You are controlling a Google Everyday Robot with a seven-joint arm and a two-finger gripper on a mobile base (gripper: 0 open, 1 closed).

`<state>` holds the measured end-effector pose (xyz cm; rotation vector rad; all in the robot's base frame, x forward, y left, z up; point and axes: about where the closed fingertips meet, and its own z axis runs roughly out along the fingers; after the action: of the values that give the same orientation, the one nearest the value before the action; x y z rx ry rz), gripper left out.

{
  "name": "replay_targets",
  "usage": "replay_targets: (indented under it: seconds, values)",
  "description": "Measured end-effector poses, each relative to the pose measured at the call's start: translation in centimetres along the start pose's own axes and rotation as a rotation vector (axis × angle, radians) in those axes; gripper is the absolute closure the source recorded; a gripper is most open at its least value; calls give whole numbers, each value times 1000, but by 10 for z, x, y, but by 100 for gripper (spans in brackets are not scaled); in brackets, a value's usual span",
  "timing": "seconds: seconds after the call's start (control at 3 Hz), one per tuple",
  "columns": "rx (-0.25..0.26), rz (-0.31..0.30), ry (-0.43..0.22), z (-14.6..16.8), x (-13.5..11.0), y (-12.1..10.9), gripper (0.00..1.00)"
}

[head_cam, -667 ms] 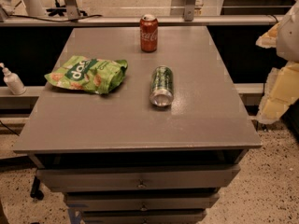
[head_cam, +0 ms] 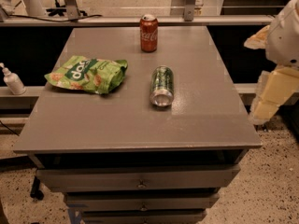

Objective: Place green can upright

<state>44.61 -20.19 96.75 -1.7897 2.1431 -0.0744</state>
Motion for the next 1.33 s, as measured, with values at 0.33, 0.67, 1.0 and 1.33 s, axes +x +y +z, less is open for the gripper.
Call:
replay_targets:
  seconds: [0.33,0.67,1.0,1.33]
  values:
    - [4,-57,-39,26,-29,-14,0]
    - [15,-30,-61,44,-61,-30,0]
    - [25,65,-73,58,-98,-42,0]
    - [-2,197,-72,78,-122,-49,0]
